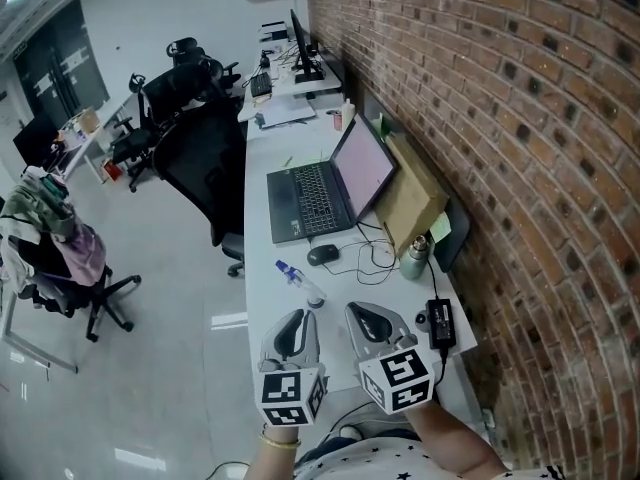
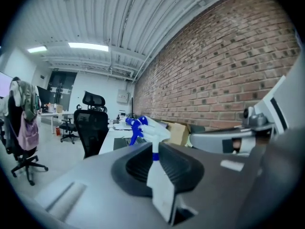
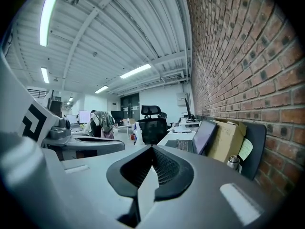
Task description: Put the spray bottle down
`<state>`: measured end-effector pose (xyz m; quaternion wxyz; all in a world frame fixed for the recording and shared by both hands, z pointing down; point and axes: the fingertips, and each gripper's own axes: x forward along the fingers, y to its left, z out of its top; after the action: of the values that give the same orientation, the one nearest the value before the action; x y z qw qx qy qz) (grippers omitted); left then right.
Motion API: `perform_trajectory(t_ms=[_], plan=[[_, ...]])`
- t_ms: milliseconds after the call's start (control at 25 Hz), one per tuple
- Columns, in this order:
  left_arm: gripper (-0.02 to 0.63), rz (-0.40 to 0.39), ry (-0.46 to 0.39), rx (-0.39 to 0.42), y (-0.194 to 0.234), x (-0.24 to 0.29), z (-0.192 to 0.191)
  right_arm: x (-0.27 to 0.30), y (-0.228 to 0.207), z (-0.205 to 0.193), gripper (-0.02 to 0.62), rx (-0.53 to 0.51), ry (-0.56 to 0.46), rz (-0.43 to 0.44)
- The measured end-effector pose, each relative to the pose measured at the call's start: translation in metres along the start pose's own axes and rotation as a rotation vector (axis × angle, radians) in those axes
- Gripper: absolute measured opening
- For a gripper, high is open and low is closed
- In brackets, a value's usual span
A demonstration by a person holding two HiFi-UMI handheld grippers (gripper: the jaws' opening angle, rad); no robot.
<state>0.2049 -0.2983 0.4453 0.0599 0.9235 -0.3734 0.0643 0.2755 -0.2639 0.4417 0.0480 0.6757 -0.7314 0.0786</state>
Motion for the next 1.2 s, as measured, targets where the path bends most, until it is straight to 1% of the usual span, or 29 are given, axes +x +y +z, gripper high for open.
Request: perform_trajectory(t_ms=[40,80,160,320,400,680,1200], plan=[[0.028,0.01,0.004,-0.002,-0.001,-0.005,0.0,-0.003,0.001,-0.001,-0.002,0.002,-0.004,0.0],[0.01,0.012,0.004,-0.006,-0.002,-0.01,0.0,-0.007,0.003,-0.001,-0.002,0.004,-0.007,0.001],[0.009,0.01,-0.004,-0.022,-0.004,-0.021,0.0,-0.015,0.007,-0.003,-0.002,0.012,-0.012,0.004],[0.009,0.048,-0.015,-0.044,-0.001,-0.041,-0.003,-0.028,0.016,-0.008,-0.002,0.017,-0.02,0.019],[0.009,0.053,-0.014,-0.047,-0.001,-0.046,-0.004,-0.03,0.019,-0.009,-0.002,0.018,-0.021,0.029],[0.008,0.06,-0.012,-0.047,0.004,-0.056,-0.002,-0.026,0.034,-0.004,-0.002,-0.036,-0.016,0.059],[0.008,0.059,-0.01,-0.037,0.001,-0.057,-0.003,-0.026,0.038,-0.001,-0.002,-0.05,-0.026,0.081]])
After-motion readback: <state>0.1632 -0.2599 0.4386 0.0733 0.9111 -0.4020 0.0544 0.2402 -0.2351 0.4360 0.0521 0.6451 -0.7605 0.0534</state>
